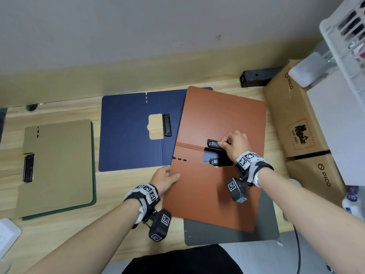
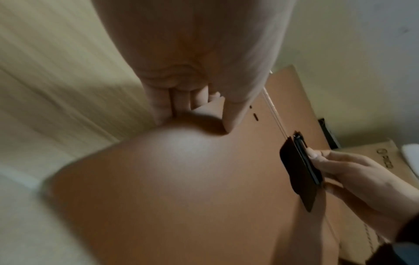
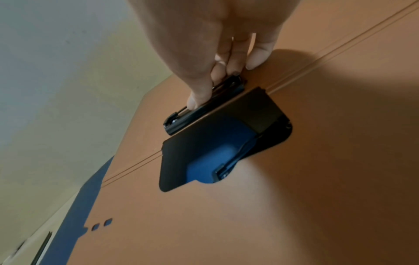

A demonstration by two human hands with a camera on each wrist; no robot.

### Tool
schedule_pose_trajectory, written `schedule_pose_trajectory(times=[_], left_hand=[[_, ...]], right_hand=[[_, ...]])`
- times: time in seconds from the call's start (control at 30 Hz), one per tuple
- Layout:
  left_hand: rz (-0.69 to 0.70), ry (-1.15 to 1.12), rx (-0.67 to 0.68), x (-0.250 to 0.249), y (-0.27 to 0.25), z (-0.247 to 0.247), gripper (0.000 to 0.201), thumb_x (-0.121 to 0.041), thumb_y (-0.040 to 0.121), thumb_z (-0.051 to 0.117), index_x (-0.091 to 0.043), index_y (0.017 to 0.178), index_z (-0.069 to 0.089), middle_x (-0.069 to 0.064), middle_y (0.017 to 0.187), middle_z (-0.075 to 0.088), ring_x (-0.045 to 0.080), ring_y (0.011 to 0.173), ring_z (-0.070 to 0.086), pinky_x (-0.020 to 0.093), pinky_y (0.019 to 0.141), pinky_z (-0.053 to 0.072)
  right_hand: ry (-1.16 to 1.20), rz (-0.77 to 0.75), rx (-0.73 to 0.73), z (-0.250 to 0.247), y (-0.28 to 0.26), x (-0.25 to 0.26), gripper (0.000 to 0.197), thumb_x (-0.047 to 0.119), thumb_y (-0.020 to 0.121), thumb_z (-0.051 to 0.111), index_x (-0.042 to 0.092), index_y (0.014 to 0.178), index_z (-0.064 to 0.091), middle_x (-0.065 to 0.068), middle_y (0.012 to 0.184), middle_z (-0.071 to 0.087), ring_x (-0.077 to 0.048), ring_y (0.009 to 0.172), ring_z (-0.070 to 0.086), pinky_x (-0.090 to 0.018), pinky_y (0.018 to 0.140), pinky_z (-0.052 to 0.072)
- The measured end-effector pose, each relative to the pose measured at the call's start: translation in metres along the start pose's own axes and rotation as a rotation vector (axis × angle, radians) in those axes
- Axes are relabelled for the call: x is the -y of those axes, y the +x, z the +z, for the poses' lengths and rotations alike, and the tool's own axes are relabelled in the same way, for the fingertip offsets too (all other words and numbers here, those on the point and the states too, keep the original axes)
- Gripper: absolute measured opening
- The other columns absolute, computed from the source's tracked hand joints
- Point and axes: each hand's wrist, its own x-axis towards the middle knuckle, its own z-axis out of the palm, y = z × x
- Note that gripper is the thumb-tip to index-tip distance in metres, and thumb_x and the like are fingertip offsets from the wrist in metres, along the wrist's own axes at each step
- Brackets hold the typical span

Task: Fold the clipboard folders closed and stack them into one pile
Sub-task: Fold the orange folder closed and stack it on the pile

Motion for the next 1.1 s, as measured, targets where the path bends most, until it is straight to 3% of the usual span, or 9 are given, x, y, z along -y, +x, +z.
schedule_pose_trajectory(times=[0.23,0.4,0.53,0.63,0.7,0.77,0.83,1.0,1.1], left_hand=[[-0.076,-0.002,-0.098,0.020,-0.019,-0.054,0.015,-0.024,0.077,0.081,-0.018,0.087,0.072,0.008,0.094,0.077,0.025,0.089,0.073,0.042,0.090,0.057],[-0.113,-0.260,-0.341,0.023,-0.030,-0.095,0.018,-0.016,0.082,0.077,-0.013,0.093,0.064,0.010,0.093,0.072,0.019,0.075,0.068,0.028,0.060,0.058],[-0.154,-0.529,-0.293,0.028,-0.032,-0.107,0.021,-0.015,0.086,0.073,-0.011,0.101,0.060,0.014,0.104,0.074,0.030,0.092,0.072,0.041,0.088,0.057],[-0.203,-0.403,-0.201,0.036,-0.034,-0.103,0.033,-0.024,0.084,0.075,-0.010,0.110,0.062,0.009,0.107,0.074,0.027,0.101,0.071,0.039,0.088,0.058],[-0.202,-0.306,-0.181,0.041,-0.036,-0.095,0.032,-0.018,0.084,0.074,-0.011,0.113,0.062,0.006,0.102,0.074,0.024,0.095,0.071,0.036,0.080,0.058],[-0.197,-0.266,-0.223,0.045,-0.038,-0.087,0.030,-0.007,0.085,0.071,-0.008,0.114,0.061,0.008,0.101,0.072,0.024,0.088,0.069,0.033,0.074,0.057],[-0.186,-0.238,-0.286,0.054,-0.032,-0.090,0.038,-0.003,0.083,0.073,-0.006,0.119,0.060,0.012,0.111,0.070,0.029,0.097,0.068,0.039,0.088,0.056],[-0.158,-0.147,-0.542,0.055,-0.020,-0.127,0.057,-0.019,0.079,0.078,-0.005,0.129,0.054,0.010,0.129,0.063,0.030,0.114,0.062,0.048,0.103,0.047],[-0.146,-0.137,-0.686,0.038,-0.021,-0.154,0.050,-0.012,0.082,0.075,-0.004,0.127,0.054,0.013,0.126,0.062,0.029,0.112,0.060,0.042,0.105,0.045]], right_hand=[[-0.011,0.049,0.025,-0.003,-0.004,0.022,0.022,0.035,0.090,0.063,0.021,0.074,0.064,0.013,0.071,0.055,-0.021,0.081,0.058,-0.028,0.071,0.040],[-0.025,0.137,0.105,0.020,-0.004,0.031,0.025,0.045,0.088,0.061,0.025,0.074,0.060,0.000,0.091,0.070,-0.026,0.082,0.065,-0.031,0.072,0.050],[-0.024,0.215,0.079,0.032,-0.008,0.045,0.027,0.048,0.087,0.057,0.023,0.079,0.062,-0.010,0.097,0.069,-0.034,0.092,0.065,-0.035,0.080,0.050],[-0.010,0.232,0.094,0.041,-0.009,0.057,0.029,0.044,0.090,0.054,0.021,0.074,0.061,-0.010,0.090,0.067,-0.035,0.090,0.065,-0.034,0.079,0.050],[0.005,0.249,0.115,0.051,-0.008,0.061,0.033,0.043,0.091,0.051,0.018,0.071,0.060,-0.009,0.085,0.071,-0.031,0.085,0.068,-0.034,0.080,0.053],[0.026,0.277,0.131,0.056,-0.008,0.064,0.035,0.043,0.091,0.049,0.015,0.076,0.063,-0.011,0.078,0.074,-0.028,0.081,0.069,-0.034,0.080,0.055],[0.051,0.306,0.151,0.059,-0.008,0.065,0.035,0.042,0.092,0.050,0.013,0.079,0.065,-0.009,0.069,0.073,-0.024,0.077,0.070,-0.031,0.076,0.054],[0.314,0.265,0.289,0.076,-0.009,0.072,0.020,0.025,0.097,0.049,0.011,0.087,0.059,0.000,0.064,0.069,-0.013,0.049,0.062,-0.021,0.044,0.041],[0.385,0.224,0.272,0.079,-0.005,0.066,0.017,0.017,0.093,0.050,0.018,0.079,0.059,-0.002,0.068,0.067,-0.018,0.054,0.060,-0.023,0.046,0.042]])
